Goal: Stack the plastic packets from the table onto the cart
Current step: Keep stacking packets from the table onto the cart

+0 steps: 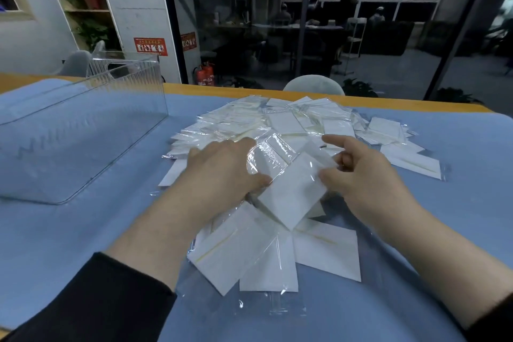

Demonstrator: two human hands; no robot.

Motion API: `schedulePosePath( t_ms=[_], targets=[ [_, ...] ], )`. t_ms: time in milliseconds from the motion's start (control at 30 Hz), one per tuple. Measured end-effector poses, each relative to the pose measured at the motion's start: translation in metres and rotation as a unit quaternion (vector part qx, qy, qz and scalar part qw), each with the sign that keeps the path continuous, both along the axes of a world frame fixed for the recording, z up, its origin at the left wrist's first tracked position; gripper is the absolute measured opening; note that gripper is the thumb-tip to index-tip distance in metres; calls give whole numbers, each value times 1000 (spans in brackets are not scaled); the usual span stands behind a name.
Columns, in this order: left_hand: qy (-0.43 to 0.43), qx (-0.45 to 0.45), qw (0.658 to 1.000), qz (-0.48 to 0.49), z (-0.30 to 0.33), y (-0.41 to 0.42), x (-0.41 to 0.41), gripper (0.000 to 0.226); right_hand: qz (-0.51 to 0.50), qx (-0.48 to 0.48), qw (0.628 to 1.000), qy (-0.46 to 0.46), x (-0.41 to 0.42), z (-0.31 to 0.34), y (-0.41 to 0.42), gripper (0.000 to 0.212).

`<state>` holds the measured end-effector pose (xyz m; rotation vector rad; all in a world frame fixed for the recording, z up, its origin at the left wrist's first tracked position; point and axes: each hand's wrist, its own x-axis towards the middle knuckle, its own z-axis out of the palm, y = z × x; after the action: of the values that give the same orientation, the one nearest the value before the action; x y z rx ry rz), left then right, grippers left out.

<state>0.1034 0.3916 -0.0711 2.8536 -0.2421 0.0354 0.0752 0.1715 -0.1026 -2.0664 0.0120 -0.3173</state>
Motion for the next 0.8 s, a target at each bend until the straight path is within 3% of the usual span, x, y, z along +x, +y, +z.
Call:
schedulePosePath(
  t_ms=[267,433,567,633,700,800],
  targets=[
    [18,-198,978,-57,-8,-21,-3,37,16,147,988,40,3,-7,5,51],
    [4,-297,948,-117,-14,-27,-2,29,21,189,981,36,4,-8,6,68],
    [-27,-401,907,-123,-10,-27,-5,16,-7,185,982,-18,6,2,-3,72],
    [-92,-448,883,-103,-7,-25,-4,14,-5,153,986,-64,3,15,-11,70],
    [-145,-478,863,-77,0,-25,-6,18,6,93,988,-127,-5,33,-22,63],
    [-155,-510,841,-94,24,-37,-14,42,55,-4,980,-190,-30,67,-43,60]
  ],
)
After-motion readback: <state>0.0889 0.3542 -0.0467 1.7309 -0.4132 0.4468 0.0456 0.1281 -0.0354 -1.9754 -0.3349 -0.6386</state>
